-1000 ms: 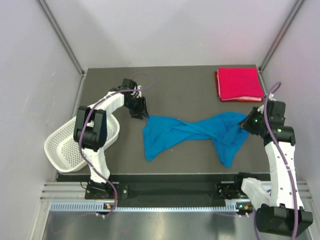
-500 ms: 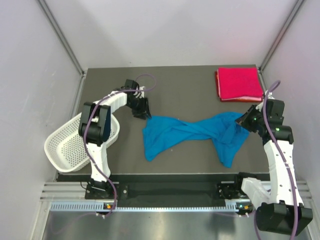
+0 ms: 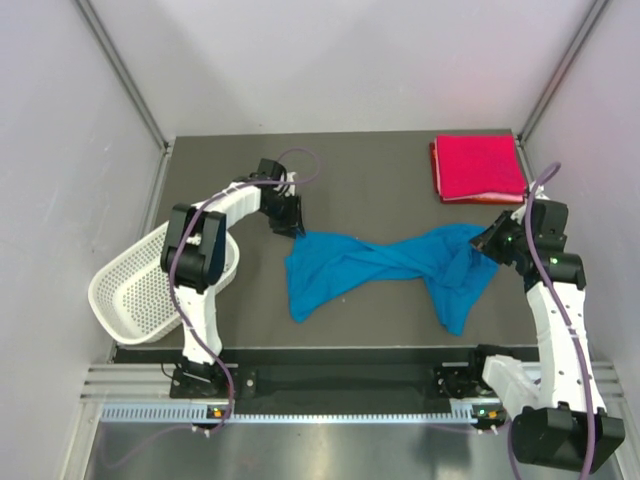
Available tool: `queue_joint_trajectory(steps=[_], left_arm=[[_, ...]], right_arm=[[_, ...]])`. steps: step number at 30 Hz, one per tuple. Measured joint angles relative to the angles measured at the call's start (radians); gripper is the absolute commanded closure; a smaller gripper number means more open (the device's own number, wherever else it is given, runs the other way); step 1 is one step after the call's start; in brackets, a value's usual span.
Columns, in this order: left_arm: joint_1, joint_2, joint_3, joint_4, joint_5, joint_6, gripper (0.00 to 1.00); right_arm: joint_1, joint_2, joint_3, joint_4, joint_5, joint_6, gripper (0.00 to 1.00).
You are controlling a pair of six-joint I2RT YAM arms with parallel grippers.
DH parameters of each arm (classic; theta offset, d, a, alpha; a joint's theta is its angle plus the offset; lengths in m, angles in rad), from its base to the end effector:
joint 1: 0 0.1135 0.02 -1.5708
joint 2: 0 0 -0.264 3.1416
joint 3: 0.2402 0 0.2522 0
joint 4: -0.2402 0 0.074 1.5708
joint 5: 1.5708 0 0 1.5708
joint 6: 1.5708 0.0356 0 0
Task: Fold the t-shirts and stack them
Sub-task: Flatten the tshirt out
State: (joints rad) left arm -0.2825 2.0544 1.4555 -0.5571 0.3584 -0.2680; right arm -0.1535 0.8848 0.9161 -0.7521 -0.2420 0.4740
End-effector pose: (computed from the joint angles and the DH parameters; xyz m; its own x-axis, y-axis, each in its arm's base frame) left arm 0.4019 -0.1297 0.1605 -0.9526 0.0183 -0.3036 0.1499 0.8968 -0.4163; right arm 0.1765 -0.0187 0.3138 -0.5938 0.5403 -0.5963 0.2715 0.8321 0.4836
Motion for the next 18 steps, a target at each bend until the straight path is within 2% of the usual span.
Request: queue_joint_trajectory(steps=[6,9,10,11,18], left_arm=[[-0.009,0.021,0.027,-0.004,-0.023,-0.021,0.69],[-0.013,0.037,0.047,-0.011,-0.033,-0.027,0.85],[-0.015,0.041,0.052,-0.012,-0.039,-0.029,0.96],[-0.018,0.044,0.056,-0.013,-0.045,-0.03,1.0],[-0.038,0.047,0.109,-0.088,-0.121,-0.038,1.0]], right_arm=[[0.0,-0.008,0.0,0.002,0.001,0.0,1.0],[0.0,-0.008,0.0,0.002,0.001,0.0,1.0],[0.0,-0.008,0.0,0.002,0.001,0.001,1.0],[0.0,-0.008,0.0,0.004,0.001,0.002,1.0],[0.0,0.022,0.002,0.007,0.001,0.022,1.0]])
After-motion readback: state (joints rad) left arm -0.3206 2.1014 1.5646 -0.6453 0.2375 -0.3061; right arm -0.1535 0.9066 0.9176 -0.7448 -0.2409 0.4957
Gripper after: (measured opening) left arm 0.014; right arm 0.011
